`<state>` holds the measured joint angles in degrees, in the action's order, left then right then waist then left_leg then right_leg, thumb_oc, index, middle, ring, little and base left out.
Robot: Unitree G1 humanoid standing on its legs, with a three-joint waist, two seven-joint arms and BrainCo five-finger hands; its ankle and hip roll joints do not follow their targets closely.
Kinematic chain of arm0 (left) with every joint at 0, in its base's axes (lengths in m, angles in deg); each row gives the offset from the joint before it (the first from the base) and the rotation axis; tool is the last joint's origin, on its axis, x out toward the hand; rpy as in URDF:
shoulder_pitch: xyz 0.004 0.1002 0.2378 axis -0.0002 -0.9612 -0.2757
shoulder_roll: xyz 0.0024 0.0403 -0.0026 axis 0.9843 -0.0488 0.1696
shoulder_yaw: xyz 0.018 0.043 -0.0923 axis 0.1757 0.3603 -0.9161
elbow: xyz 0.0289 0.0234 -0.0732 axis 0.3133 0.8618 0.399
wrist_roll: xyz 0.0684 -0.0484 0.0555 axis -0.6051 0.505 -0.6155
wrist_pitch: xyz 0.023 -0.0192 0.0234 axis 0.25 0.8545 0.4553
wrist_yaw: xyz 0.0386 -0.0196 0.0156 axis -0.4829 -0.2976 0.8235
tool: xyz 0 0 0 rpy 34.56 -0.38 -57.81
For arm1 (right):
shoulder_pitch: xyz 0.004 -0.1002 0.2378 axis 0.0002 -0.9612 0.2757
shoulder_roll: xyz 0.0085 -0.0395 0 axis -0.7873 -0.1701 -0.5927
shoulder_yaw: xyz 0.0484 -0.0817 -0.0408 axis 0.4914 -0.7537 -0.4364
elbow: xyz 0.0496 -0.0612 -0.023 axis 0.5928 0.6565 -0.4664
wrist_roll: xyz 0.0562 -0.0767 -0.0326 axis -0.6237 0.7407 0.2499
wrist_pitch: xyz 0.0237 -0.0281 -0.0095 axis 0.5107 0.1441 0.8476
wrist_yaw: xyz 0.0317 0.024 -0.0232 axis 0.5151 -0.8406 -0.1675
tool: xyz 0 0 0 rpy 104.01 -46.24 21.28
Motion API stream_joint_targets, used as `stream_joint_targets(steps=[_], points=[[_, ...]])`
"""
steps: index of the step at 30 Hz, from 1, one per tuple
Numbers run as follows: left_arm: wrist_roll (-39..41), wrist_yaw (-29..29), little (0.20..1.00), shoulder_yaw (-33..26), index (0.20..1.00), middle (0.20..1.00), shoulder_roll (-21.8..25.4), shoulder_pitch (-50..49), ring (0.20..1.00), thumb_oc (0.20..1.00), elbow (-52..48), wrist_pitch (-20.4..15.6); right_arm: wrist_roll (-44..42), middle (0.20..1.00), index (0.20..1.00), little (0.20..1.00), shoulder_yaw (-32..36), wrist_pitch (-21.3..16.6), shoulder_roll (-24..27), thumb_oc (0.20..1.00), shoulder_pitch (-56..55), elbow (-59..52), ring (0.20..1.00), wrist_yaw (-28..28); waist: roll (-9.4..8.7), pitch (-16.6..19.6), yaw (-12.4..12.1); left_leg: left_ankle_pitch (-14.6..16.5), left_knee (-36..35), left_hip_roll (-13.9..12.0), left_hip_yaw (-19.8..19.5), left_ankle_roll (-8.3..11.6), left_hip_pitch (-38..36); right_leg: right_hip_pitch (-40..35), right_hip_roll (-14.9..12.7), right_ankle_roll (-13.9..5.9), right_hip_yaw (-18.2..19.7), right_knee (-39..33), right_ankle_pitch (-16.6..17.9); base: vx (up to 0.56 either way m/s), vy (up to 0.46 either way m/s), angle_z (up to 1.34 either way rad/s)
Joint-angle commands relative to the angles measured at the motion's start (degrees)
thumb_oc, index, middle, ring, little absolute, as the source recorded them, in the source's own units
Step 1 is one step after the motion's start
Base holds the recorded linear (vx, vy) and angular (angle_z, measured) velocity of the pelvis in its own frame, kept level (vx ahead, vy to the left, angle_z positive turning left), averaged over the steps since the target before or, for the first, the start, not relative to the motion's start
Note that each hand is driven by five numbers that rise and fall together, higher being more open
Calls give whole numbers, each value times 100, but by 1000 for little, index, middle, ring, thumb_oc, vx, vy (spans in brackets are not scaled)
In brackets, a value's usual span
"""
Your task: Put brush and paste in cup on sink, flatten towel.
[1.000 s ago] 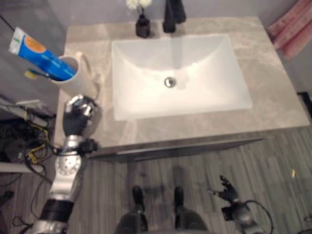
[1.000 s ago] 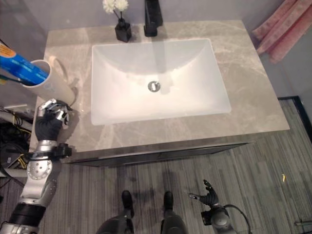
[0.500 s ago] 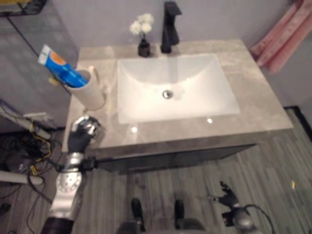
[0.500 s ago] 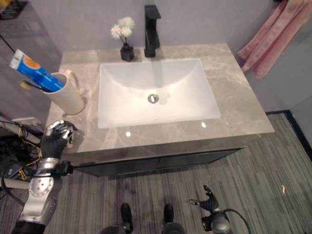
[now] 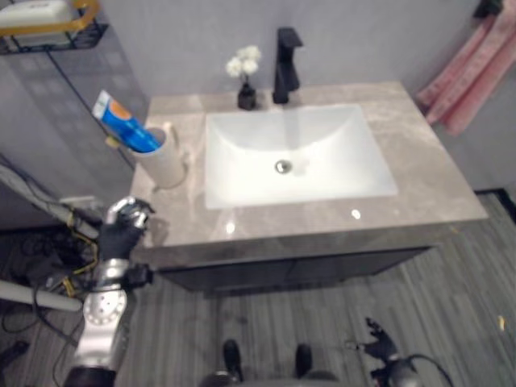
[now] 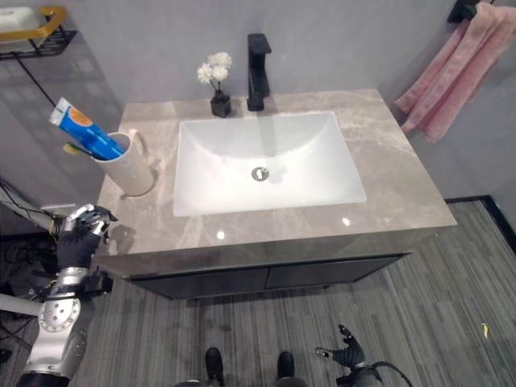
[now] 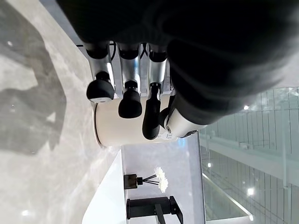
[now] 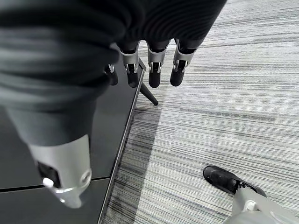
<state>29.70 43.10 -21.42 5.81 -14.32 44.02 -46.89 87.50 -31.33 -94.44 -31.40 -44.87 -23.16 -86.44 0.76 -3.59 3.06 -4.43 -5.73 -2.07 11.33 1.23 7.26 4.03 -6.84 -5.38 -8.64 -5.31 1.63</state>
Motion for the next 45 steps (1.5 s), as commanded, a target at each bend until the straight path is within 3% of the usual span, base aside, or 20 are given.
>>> stream_joint_targets(steps=[1,22,45], points=[[-167,191,200,-347,200,200,260,677,200,200,94,-293,-141,1000,1000,1000,-117,-140,-60,1000,241,30,1000,-13,-233,-214,65,560,73,-210,-400,55,-17,189,-358,-212,-189,31,188,-6,-1,6],[-391,634,200,-121,200,200,562,1396,200,200,199,-326,-192,1000,1000,1000,-172,-142,83,1000,530,-186,1000,-172,-261,-462,143,428,73,-215,-514,67,466,624,-330,-233,-182,31,260,26,5,2],[-641,1054,200,156,200,200,922,2316,200,200,370,-358,-169,1000,1000,1000,-348,-195,134,1000,734,-256,1000,-206,-354,-664,248,421,73,-287,-377,105,635,965,-222,-249,96,31,291,23,-2,-2]])
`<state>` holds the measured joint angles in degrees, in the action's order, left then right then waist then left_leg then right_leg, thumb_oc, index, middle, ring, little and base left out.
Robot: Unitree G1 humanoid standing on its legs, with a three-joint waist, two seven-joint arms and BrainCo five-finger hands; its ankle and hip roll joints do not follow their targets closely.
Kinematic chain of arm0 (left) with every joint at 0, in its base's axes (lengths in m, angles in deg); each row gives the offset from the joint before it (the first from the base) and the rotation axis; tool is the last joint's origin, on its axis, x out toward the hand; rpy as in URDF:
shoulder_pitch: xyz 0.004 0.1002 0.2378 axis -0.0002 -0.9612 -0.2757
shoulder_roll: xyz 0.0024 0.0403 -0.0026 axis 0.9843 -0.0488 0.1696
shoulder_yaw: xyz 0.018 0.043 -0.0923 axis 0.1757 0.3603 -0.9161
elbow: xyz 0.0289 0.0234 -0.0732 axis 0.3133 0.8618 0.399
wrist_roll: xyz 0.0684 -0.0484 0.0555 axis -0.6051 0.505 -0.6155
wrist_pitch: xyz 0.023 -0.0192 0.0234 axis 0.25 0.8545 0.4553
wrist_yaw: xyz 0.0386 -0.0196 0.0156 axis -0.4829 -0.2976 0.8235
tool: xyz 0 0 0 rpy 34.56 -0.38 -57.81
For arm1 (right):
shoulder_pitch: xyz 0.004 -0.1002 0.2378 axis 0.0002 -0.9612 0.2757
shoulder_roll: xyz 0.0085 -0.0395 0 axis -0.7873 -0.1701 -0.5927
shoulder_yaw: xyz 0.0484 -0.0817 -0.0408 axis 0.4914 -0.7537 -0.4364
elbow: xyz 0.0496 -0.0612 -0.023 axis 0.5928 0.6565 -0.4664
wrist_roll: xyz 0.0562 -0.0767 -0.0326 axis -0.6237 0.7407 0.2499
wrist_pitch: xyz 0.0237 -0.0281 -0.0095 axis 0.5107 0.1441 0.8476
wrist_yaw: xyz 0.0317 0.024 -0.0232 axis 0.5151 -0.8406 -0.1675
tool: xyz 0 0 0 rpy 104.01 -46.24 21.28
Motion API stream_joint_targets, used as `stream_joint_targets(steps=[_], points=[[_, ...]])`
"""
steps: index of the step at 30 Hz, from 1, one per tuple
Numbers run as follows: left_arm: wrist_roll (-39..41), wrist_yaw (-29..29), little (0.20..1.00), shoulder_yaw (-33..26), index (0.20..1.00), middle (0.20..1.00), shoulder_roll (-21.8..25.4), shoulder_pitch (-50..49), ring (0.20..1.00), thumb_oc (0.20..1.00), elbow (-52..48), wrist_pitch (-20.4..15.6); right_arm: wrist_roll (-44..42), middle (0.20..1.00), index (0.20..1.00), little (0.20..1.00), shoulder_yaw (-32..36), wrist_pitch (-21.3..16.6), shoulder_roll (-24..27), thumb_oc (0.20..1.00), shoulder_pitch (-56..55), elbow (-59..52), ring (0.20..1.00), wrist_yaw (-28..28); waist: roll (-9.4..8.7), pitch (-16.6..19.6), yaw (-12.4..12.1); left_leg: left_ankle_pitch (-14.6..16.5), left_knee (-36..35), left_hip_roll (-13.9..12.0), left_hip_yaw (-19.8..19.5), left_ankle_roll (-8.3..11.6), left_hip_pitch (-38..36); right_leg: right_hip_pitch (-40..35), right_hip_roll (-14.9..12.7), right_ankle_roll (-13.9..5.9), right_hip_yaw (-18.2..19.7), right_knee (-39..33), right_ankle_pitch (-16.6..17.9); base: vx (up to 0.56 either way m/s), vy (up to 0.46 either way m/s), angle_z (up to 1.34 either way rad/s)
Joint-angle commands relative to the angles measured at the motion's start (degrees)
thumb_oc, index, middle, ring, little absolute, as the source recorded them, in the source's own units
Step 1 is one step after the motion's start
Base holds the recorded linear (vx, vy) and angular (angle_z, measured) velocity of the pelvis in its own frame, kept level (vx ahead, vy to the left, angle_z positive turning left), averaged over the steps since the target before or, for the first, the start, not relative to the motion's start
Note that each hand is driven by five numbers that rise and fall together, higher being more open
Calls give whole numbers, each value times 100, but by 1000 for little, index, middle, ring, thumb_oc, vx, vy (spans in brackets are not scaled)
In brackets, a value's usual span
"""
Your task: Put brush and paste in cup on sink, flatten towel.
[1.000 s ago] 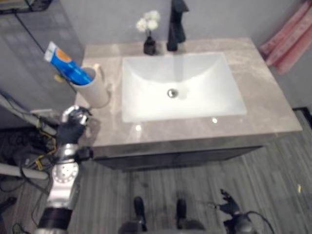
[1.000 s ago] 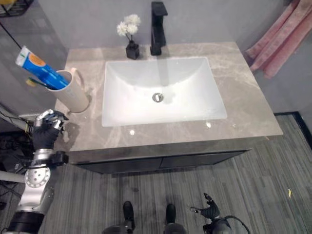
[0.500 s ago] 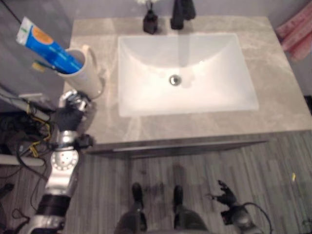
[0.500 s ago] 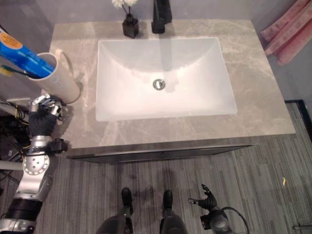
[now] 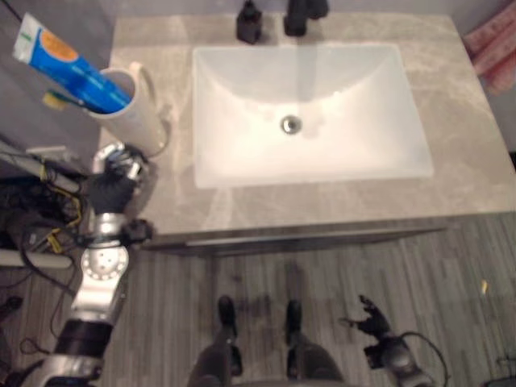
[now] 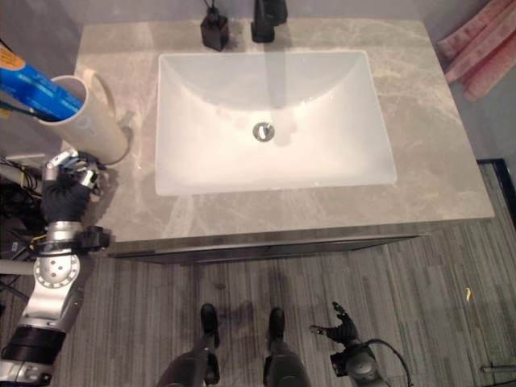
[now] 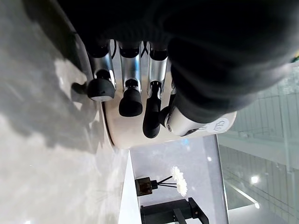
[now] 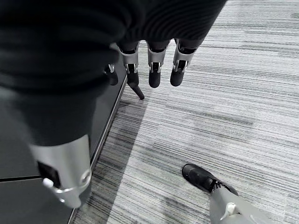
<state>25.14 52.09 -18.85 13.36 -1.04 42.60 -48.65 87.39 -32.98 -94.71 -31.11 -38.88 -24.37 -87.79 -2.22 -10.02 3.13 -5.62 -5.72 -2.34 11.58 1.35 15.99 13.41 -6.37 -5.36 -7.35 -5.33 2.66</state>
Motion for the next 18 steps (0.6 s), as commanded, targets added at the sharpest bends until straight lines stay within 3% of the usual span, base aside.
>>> stream_joint_targets(steps=[1,12,18], points=[[-193,175,200,-105,200,200,176,1015,200,200,519,-192,-157,1000,1000,1000,-183,-171,114,1000,129,-127,1000,-73,-62,-25,243,535,72,-263,-402,94,-230,40,-265,-250,-29,33,190,10,-5,-6],[-177,413,200,-2,200,200,307,1556,200,200,684,-182,-126,1000,1000,1000,-264,-184,112,1000,68,-55,1000,-68,-113,-72,304,526,72,-288,-367,106,-153,166,-226,-256,44,33,203,0,-3,-2],[-240,269,200,46,200,200,173,1290,200,200,591,-119,-116,1000,1000,1000,-275,-163,96,1000,42,-51,1000,-53,-105,-37,274,552,72,-303,-360,106,-294,21,-226,-227,36,33,158,-1,-1,-1]])
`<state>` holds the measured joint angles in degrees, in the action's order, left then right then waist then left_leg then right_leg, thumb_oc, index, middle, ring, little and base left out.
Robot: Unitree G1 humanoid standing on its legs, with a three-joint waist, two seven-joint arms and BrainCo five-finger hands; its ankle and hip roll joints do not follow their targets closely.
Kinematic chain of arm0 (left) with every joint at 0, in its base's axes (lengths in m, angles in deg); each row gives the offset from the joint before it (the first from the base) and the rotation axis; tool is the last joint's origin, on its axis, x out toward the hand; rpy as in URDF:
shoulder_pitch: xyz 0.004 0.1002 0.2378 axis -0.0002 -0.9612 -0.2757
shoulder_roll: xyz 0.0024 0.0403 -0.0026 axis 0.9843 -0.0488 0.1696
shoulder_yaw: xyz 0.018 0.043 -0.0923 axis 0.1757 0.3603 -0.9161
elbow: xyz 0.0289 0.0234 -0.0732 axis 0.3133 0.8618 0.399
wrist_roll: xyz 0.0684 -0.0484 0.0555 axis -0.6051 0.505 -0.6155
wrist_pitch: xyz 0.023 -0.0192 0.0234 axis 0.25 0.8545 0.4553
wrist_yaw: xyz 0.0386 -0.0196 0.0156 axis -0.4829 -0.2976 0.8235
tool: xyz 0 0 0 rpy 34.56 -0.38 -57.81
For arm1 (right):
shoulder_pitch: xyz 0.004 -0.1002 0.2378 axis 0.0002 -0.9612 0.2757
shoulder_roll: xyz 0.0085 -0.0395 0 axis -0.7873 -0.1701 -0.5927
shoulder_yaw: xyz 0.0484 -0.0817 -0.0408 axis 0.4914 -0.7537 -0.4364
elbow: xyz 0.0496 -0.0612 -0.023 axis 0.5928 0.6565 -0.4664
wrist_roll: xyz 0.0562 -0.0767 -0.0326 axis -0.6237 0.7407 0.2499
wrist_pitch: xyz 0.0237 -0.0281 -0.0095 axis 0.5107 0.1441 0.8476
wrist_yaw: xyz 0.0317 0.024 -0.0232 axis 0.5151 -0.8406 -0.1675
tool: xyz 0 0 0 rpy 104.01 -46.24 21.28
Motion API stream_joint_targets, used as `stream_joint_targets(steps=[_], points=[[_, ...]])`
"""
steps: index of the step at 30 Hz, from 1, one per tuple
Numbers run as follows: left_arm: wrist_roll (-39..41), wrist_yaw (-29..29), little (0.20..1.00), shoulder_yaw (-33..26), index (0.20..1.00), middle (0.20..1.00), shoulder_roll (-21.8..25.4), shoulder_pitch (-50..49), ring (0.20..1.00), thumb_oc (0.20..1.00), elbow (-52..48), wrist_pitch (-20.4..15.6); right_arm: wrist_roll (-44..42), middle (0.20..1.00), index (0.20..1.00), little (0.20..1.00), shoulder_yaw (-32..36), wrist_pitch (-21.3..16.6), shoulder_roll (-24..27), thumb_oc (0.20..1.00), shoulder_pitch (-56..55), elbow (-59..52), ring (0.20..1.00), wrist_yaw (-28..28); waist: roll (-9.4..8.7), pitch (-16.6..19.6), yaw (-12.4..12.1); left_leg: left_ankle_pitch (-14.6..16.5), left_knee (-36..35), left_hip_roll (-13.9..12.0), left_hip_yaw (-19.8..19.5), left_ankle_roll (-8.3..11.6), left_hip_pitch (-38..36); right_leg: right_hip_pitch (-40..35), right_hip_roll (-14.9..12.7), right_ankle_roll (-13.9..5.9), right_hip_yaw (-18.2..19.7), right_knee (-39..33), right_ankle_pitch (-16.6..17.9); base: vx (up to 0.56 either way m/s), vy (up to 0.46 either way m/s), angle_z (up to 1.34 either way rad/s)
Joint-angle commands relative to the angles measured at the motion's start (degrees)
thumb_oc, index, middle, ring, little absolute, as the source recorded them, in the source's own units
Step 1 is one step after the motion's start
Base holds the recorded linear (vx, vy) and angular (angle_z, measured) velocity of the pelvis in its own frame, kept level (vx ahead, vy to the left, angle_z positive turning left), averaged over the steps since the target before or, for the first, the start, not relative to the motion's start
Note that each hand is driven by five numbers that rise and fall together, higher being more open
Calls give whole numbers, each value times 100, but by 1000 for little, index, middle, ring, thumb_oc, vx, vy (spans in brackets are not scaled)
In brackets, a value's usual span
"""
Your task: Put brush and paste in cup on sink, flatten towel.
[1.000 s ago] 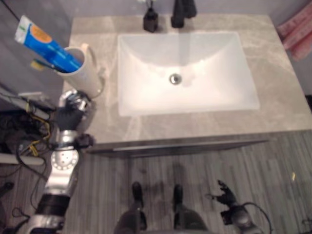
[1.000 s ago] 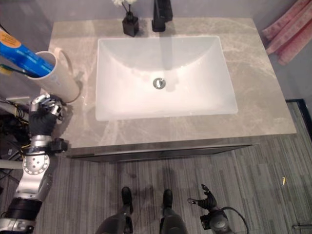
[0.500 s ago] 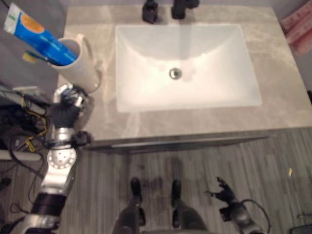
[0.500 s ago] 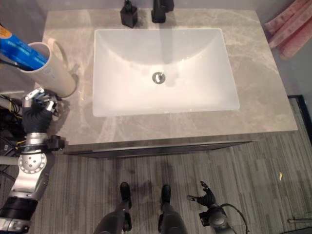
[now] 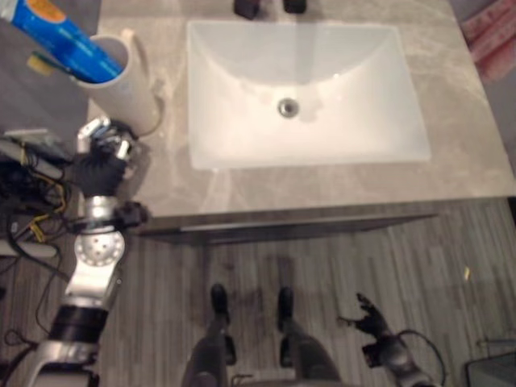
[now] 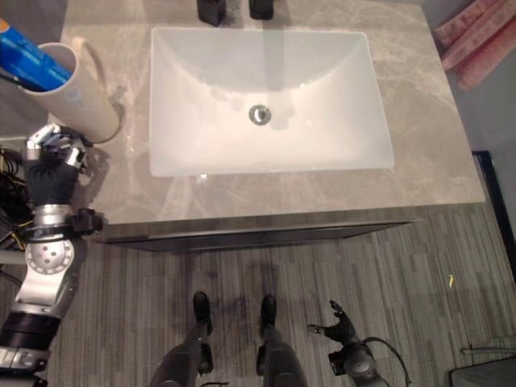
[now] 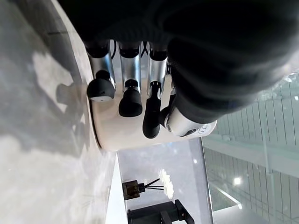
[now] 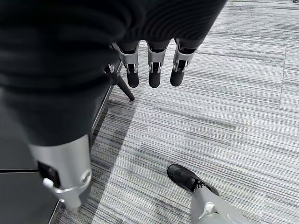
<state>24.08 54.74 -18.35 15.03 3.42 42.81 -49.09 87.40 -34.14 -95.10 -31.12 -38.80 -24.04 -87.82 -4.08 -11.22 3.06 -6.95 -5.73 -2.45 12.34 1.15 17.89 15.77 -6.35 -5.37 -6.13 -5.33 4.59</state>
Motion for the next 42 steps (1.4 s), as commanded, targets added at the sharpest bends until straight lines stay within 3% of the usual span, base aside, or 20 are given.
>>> stream_joint_targets(steps=[1,12,22,28,42], points=[[-137,-52,200,-29,200,200,-30,702,200,200,518,-69,-106,1000,1000,1000,-146,-112,86,1000,27,-64,1000,-54,84,101,263,695,73,-299,-433,129,-524,-263,-228,-216,-99,33,-50,0,0,0],[139,-823,200,-587,200,200,-292,-756,200,200,-213,161,185,1000,1000,1000,130,28,94,1000,-155,373,1000,5,149,409,88,810,73,-364,-407,144,-1080,-858,-176,-115,-211,33,-243,-21,-32,-1],[639,-1260,200,-742,200,200,-78,-776,200,200,-417,445,386,1000,1000,1000,198,188,129,1000,-269,849,1000,117,317,533,74,790,73,-337,-413,141,-1165,-981,-205,-105,-258,33,-249,-34,-6,4],[599,-1134,200,-668,200,200,-17,-522,200,200,-98,490,414,1000,1000,1000,125,178,129,1000,-262,789,1000,115,344,515,149,764,73,-303,-389,128,-1076,-861,-214,-124,-224,33,-190,-14,2,0],[298,-754,200,-685,200,200,230,-10,200,200,342,561,368,1000,1000,1000,227,199,145,1000,-303,739,1000,67,193,377,248,705,73,-255,-344,84,-768,-495,-243,-180,-100,33,-52,-3,15,-4]])
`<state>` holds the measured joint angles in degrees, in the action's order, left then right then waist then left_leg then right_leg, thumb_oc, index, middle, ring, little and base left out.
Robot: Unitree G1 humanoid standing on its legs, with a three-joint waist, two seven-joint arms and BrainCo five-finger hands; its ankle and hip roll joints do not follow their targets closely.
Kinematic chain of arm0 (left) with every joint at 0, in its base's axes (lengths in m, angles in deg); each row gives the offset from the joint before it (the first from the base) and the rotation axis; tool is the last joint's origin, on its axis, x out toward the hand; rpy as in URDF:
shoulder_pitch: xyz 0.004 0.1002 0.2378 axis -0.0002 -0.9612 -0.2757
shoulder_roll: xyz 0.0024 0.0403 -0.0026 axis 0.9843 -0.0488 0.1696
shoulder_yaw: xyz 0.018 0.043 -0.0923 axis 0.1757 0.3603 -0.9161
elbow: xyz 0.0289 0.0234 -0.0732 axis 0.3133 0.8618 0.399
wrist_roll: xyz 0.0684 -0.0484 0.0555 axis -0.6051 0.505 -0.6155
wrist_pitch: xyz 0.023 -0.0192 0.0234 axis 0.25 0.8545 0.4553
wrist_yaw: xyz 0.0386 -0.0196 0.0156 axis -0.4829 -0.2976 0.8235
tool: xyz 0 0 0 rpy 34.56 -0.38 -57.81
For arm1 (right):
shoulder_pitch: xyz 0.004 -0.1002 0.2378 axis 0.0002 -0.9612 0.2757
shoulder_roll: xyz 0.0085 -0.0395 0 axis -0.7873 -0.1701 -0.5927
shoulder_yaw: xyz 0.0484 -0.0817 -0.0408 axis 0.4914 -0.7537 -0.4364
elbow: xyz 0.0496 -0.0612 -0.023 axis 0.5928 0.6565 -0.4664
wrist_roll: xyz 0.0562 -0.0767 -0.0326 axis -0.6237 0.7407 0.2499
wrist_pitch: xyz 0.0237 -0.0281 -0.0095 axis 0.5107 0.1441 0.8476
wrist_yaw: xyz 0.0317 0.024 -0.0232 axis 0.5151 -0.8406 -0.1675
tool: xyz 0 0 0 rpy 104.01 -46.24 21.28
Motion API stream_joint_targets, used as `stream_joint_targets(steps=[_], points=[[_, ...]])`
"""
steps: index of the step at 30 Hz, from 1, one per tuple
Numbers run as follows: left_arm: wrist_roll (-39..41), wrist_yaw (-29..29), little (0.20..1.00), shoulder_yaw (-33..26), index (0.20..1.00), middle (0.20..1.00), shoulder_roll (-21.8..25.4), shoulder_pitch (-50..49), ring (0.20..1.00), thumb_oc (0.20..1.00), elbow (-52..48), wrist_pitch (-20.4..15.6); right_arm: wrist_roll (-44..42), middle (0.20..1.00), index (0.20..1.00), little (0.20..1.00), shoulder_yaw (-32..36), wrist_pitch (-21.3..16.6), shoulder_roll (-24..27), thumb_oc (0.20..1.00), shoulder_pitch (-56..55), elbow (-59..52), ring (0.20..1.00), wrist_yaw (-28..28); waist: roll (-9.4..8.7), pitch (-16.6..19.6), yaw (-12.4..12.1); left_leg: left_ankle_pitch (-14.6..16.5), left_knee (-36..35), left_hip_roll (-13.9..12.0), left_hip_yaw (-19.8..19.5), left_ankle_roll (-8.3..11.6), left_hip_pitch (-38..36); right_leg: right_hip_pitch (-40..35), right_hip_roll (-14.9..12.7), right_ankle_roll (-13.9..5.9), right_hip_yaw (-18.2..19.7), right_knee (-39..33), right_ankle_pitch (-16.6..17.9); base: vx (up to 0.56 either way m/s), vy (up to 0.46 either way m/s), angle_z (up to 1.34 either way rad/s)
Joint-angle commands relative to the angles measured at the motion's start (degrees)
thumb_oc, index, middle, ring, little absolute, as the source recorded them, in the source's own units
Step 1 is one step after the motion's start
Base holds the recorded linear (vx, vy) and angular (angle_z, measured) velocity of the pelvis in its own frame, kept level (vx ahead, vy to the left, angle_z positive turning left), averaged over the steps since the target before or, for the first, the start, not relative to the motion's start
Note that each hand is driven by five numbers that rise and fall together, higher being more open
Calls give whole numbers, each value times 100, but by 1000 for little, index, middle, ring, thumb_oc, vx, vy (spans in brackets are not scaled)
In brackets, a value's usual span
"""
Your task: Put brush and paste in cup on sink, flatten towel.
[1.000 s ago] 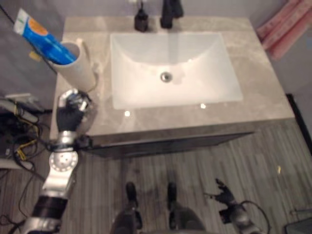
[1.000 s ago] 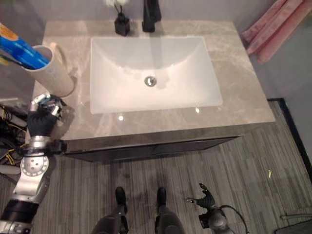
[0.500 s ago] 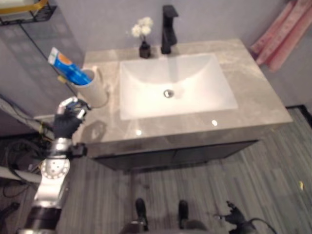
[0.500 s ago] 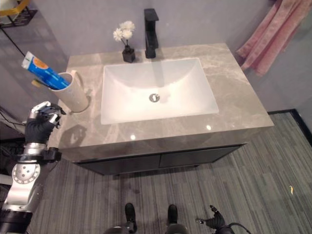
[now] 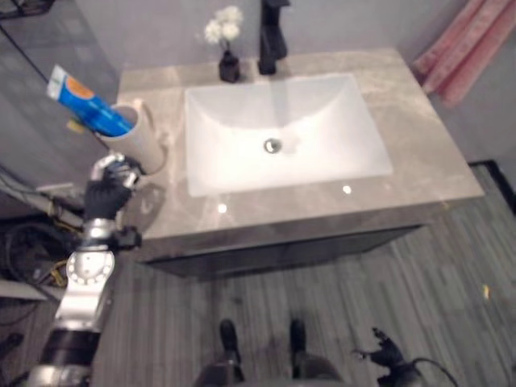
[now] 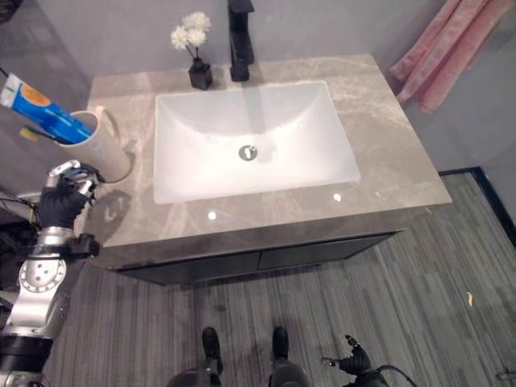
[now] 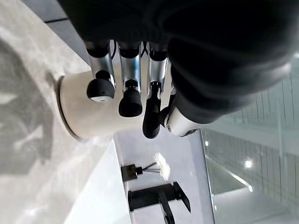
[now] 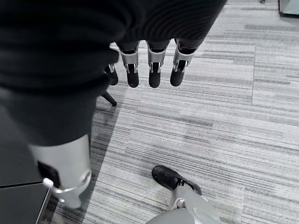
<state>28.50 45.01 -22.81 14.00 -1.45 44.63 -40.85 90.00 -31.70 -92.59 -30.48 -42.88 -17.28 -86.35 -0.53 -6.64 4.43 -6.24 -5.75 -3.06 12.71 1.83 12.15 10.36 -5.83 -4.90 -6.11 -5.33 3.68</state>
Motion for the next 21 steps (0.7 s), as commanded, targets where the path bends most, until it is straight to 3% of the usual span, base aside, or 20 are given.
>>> stream_joint_targets(steps=[1,21], points=[[-137,270,200,-216,200,200,302,530,200,200,184,-268,99,1000,1000,1000,-21,-48,70,1000,122,82,1000,-85,-171,-92,113,631,75,-192,-384,12,-180,61,-298,-227,-100,33,46,17,21,-4],[-246,627,200,-71,200,200,441,1137,200,200,292,-251,308,1000,1000,1000,-234,-112,214,1000,269,-349,1000,-245,-281,-182,151,618,75,-222,-348,17,-51,239,-256,-251,-34,33,66,9,5,-1]])
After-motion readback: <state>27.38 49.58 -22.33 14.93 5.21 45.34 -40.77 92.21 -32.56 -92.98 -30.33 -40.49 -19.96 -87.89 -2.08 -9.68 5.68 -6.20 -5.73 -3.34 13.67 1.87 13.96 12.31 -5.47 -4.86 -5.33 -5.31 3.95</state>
